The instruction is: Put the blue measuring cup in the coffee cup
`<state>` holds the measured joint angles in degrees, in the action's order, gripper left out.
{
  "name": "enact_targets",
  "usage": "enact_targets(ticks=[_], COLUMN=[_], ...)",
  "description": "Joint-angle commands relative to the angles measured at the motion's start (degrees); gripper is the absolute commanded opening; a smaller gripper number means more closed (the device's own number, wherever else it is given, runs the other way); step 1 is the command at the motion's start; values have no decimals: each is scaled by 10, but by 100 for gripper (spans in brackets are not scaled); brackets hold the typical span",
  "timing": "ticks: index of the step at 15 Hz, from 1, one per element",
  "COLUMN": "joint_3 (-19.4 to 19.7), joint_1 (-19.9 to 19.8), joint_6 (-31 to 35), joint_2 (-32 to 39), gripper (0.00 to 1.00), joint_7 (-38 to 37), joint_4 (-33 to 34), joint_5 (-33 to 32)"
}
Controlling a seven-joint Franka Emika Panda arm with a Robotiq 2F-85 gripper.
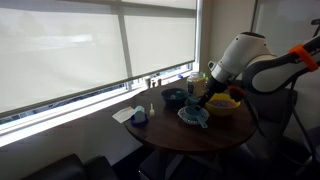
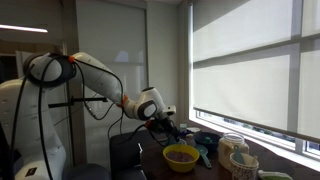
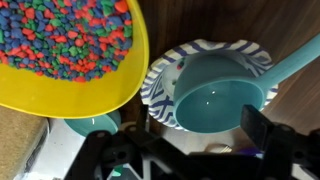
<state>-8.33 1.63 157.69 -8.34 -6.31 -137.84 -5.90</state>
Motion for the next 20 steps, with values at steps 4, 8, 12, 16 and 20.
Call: enact_targets(ticks=[4,8,12,16,20], joint_3=[14,15,20,51,69], joint_1=[11,13,10,-6,-20], joint_6=[33,26,1,14,16], joint_2=[70,73,27,-83,-97], gripper=[39,12,0,1,4], joint_7=[-11,-19,-27,-42,-32], joint_4=[43,54,46,9,21], joint_5=[27,27,40,102,105])
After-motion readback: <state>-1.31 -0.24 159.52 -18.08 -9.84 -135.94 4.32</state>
